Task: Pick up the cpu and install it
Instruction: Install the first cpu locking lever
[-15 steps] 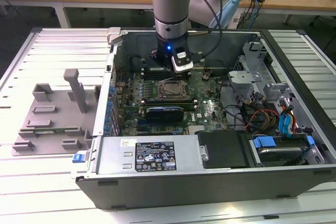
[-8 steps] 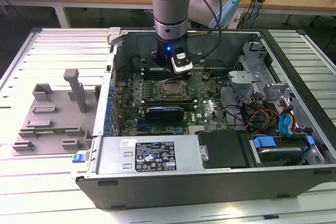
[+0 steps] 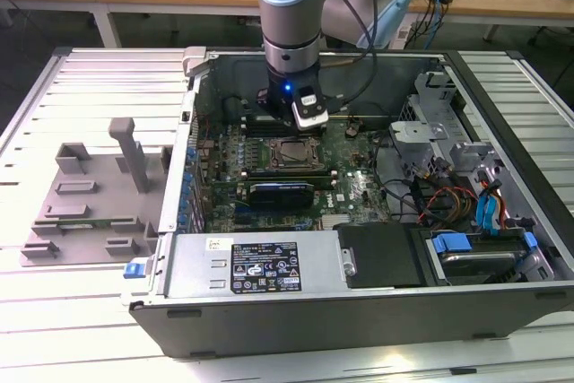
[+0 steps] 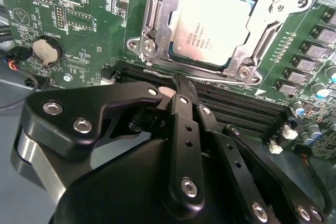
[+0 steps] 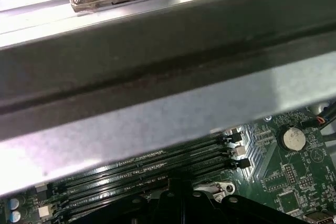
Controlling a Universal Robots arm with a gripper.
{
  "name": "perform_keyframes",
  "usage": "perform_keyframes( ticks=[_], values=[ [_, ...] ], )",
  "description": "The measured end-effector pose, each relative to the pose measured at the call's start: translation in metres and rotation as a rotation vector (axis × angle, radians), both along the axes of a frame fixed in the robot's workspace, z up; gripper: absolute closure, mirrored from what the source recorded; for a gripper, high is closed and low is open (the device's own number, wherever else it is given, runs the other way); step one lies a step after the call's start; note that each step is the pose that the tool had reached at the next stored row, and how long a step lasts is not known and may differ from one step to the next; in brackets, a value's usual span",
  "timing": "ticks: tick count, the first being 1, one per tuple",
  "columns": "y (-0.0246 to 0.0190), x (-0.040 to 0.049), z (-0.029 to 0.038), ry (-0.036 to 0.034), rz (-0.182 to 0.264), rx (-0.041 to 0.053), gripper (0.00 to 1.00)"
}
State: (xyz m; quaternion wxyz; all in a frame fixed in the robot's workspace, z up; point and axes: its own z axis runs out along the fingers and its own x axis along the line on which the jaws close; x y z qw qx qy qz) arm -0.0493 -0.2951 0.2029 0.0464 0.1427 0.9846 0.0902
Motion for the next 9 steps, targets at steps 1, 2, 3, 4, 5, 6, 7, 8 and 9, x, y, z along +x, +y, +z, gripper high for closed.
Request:
perform_keyframes(
  ticks=[1,2,3,4,5,6,7,8,9],
  values=[
    [0.0000,0.0000,-0.0007,0.0000,0.000,-0.0001,0.89],
    [0.0000,0.0000,-0.0014,0.0000,0.000,-0.0002,0.89],
    [0.0000,0.0000,-0.0019,0.0000,0.000,-0.0002,0.89],
    [0.0000,0.0000,-0.0023,0.0002,-0.001,-0.0003,0.89],
    [0.0000,0.0000,-0.0025,0.0003,-0.001,-0.0005,0.89],
    [0.0000,0.0000,-0.0025,0.0002,-0.001,-0.0006,0.89],
    [0.0000,0.0000,-0.0026,0.0001,-0.001,-0.0005,0.89],
    [0.0000,0.0001,-0.0026,0.0000,-0.001,-0.0004,0.89],
    [0.0000,0.0001,-0.0026,0.0000,-0.001,-0.0004,0.89]
  ],
)
